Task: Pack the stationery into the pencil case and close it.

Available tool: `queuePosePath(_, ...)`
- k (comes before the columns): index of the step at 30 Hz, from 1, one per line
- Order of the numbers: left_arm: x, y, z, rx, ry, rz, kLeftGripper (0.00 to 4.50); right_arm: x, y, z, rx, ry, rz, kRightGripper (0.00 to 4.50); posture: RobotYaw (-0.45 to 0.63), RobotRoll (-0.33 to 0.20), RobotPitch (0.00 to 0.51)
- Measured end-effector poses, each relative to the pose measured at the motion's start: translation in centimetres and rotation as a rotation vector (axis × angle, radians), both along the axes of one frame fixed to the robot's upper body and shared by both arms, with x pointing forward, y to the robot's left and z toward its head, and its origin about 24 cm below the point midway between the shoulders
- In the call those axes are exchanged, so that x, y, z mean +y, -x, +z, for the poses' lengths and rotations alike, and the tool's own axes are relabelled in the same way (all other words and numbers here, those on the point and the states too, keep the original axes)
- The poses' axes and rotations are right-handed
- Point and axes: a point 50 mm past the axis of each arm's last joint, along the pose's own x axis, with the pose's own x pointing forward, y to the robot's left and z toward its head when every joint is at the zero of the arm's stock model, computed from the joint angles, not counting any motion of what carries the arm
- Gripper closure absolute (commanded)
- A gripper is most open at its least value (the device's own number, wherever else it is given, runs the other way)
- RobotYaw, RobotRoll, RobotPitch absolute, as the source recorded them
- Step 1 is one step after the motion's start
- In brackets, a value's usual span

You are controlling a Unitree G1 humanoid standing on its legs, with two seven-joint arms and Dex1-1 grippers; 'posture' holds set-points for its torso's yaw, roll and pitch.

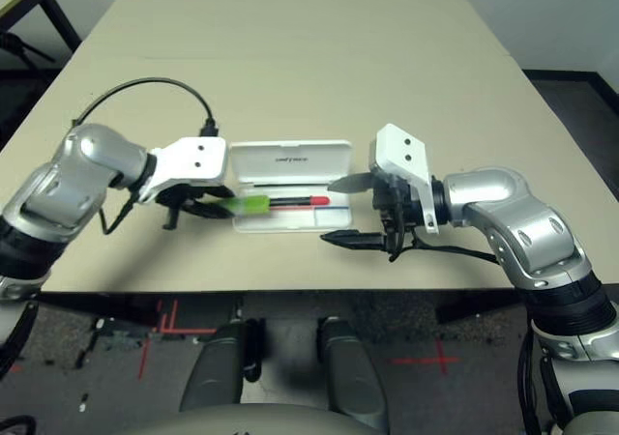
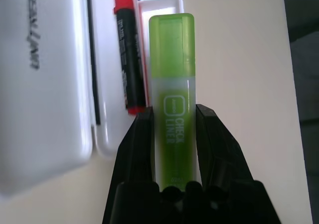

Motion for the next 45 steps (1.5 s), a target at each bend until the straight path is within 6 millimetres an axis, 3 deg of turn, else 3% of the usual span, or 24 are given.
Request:
queuePosePath(13, -2.6, -1.0, -2.0, 0.047, -0.005, -0.033, 3.44, -0.3, 0.2, -0.5, 0.016, 0.013, -0.013, 0.00, -0.02, 0.000, 0.162)
queuePosePath(37, -2.7, -1.6, -2.4, 0.082, -0.023, 0.045, 3.44, -0.3, 0.1, -0.5, 0.001, 0.028, -0.021, 0.00, -0.02, 0.000, 0.157)
queuePosePath(45, -2.2, -1.2, -1.6, 0.051, -0.036, 0.049, 0.39, -0.3, 0.1, -0.5, -0.009, 0.030, -0.019, 0.00, -0.01, 0.000, 0.155)
